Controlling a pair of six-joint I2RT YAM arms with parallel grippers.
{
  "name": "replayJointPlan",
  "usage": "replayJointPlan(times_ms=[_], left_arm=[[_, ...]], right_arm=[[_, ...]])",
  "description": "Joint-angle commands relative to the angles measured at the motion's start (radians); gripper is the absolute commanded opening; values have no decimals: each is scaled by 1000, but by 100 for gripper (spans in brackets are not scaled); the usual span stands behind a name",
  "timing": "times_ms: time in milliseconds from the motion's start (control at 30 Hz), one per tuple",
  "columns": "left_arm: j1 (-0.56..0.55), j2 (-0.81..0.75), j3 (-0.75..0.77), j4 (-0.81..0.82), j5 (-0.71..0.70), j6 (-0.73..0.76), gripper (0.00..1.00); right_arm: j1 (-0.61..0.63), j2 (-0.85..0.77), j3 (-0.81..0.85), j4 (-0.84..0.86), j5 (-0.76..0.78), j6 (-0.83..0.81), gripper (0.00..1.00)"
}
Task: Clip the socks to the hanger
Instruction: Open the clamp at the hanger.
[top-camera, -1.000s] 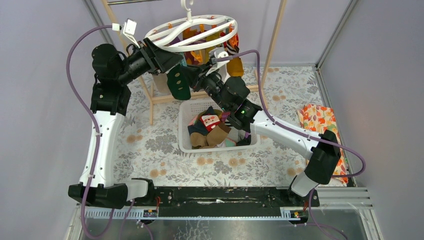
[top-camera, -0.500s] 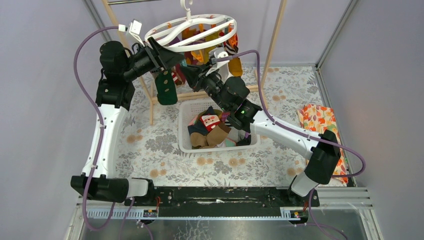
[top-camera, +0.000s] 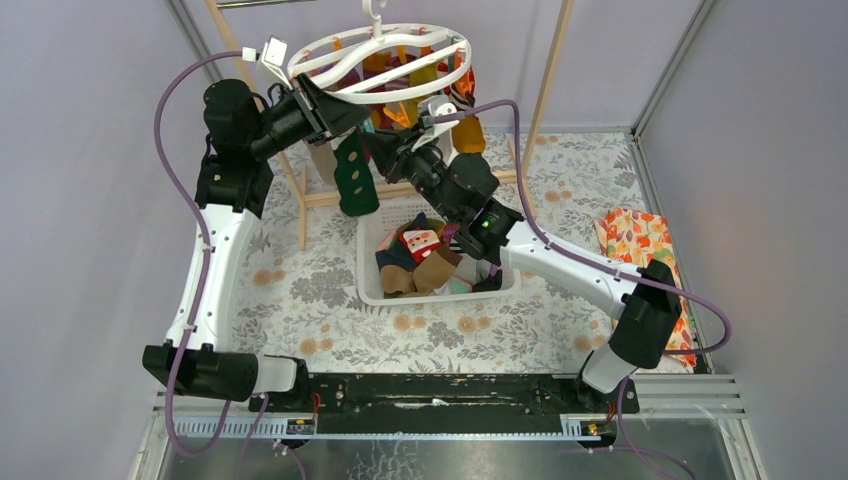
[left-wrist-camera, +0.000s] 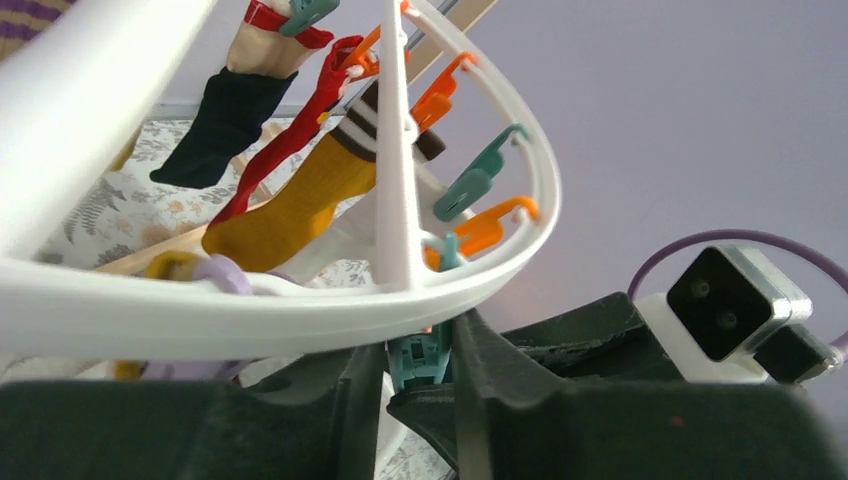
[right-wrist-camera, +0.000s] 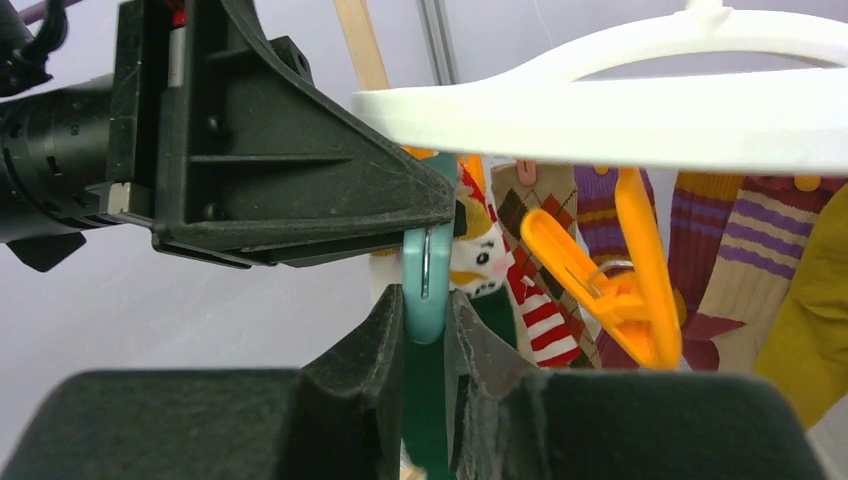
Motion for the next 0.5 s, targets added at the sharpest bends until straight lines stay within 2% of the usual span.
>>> replayJointPlan(times_ms=[0,33,100,133,367,400,467], left_arm=[[-1,15,26,99,-27,-16,20],[-1,16,27,99,-25,-17,13],[-1,12,28,95,-24,-10,1],[-1,10,28,92,-22,-7,0],[-1,5,24,60,-5,21,0],[-1,7,25,54,-3,24,0],[-1,6,25,47,2,28,0]], right_arm=[[25,-17,16,47,-32,-12,25],[26,-28,3,50,-23,-14,36],[25,-59,-38,62,-5,-22,92],[26,-79,-64,69,8,-27,99],[24,-234,-228,-39,118,27,100],[19,-265,-257,-93,110,44,100],[-6,-309,-306,-186,-2,51,100]])
